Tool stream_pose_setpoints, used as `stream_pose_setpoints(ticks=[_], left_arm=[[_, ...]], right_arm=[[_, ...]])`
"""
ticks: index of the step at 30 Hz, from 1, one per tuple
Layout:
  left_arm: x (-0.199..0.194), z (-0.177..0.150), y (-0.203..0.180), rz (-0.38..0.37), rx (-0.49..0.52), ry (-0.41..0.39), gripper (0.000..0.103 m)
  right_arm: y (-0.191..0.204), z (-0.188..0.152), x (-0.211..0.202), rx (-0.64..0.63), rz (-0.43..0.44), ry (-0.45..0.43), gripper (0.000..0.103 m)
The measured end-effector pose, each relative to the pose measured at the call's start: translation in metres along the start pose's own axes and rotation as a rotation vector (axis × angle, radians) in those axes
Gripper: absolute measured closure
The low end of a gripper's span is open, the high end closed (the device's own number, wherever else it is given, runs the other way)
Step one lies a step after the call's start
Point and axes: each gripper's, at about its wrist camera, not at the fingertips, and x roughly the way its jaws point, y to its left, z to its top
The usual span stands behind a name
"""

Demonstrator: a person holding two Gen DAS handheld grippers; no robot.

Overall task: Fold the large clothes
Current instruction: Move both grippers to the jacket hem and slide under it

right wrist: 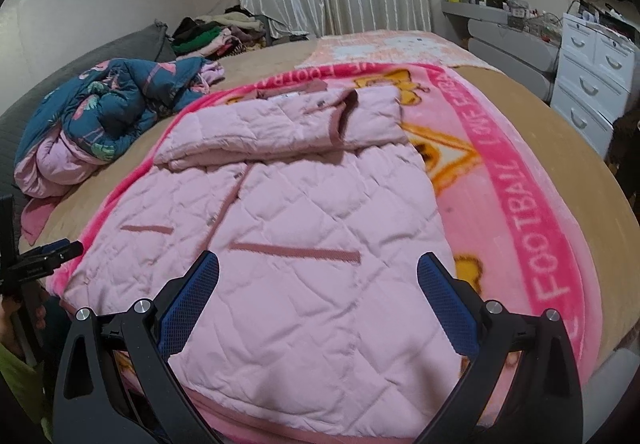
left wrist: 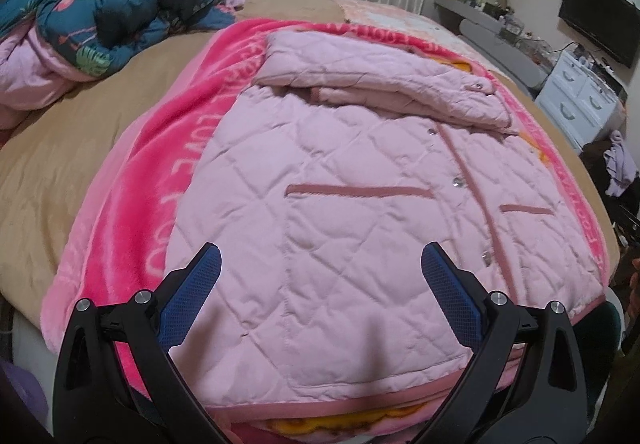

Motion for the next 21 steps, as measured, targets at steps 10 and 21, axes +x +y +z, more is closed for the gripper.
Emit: stream_pose_setpoints(ticks=[10,21], left_arm=[[0.02,-0.013,0.039,0.076,-0.046,0.063,0.009],[0.033,-0.026,0.076,0.041,-0.106,0.13,0.009]], right_arm=[[-0.02,-0.018,0.007,0.017,-0.032,0.067,0.004],[-0.044,-0.036,0.009,0.027,-0.078,0.133,0.004]])
